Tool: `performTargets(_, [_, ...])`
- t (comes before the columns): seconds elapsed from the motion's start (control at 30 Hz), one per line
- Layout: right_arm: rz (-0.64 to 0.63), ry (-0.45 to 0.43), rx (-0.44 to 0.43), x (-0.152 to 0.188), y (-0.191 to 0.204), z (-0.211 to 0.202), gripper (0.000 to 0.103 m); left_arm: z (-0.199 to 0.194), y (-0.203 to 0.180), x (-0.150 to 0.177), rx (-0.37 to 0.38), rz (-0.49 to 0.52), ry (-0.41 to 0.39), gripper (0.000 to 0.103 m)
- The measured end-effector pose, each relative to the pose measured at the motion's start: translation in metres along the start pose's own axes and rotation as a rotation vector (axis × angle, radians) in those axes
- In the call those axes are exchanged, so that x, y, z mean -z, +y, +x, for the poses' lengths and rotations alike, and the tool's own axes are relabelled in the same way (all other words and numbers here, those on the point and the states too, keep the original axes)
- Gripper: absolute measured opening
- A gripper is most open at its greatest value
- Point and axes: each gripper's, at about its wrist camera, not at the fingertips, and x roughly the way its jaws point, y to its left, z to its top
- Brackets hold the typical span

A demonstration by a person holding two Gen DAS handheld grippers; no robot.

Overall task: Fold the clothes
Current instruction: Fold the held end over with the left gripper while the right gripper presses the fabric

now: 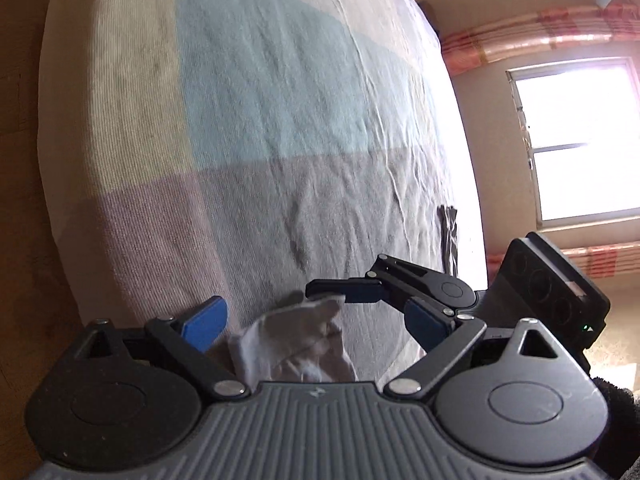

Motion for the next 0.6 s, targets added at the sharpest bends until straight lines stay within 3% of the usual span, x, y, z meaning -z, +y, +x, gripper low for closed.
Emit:
performTargets(0.07, [0.012,-0.044,0.014,-0.008,-0.003,-0.005,0.103,-0.004,-0.003,-0.010,-0.002,0.012,-0.042,0.095])
performTargets(0.23, [0.009,-0.088,0.105,-0.004,0.003,-0.028,0.103,0.004,-0.023,-0.006,0.027,0.092,0.050,0.095])
performTargets(0.4, [-0.003,-0.015,0.183,0.045,0.030,-0.040,0.103,0.013,-0.043,-0.002,0.055,0.172,0.140,0.095])
performTargets(0.6, [0.004,0.063,0.222,0.111,0.071,-0.037,0.103,0.044,-0.059,0.011,-0.011,0.319,0.182,0.095])
